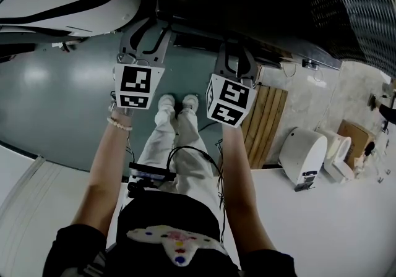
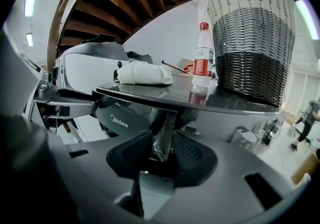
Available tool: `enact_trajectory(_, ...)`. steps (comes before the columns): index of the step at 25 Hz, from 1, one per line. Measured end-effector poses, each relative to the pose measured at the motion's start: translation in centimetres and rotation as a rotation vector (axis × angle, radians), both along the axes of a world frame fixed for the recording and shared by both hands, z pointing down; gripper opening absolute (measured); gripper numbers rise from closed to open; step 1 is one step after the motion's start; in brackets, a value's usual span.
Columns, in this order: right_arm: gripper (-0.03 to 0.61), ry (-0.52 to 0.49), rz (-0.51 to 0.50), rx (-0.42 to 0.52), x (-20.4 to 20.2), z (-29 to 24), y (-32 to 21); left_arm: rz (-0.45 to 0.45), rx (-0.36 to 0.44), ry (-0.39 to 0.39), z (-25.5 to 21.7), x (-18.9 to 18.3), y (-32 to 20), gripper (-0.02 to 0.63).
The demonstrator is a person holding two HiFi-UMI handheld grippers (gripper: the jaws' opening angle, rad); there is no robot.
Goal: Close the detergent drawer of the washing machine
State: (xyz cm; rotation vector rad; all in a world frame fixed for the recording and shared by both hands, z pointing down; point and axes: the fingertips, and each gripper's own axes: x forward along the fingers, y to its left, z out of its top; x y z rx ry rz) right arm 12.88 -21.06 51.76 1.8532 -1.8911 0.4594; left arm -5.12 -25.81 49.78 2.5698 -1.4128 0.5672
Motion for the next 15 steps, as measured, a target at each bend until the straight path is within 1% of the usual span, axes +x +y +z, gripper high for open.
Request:
enact_trajectory(4,0.129,0.001,0.019,-0.008,0.11,-0.04,-0.46,-0.003,-0.003,-0.002,-0.05,0.11,-0.51,0.166)
enact_trajectory(9,0.129,0.001,0.03,-0.015,0.04,0.07,-0.73,0.018,-0.001,-0.014,-0.05,0.16,-0.85,0.169)
enact_trajectory(15,0.121,-0.017,0.023,-0.013,-0.02,0.1,-0.74,0.01,-0.007,0.002,0.0,0.09,-0.73,0.164)
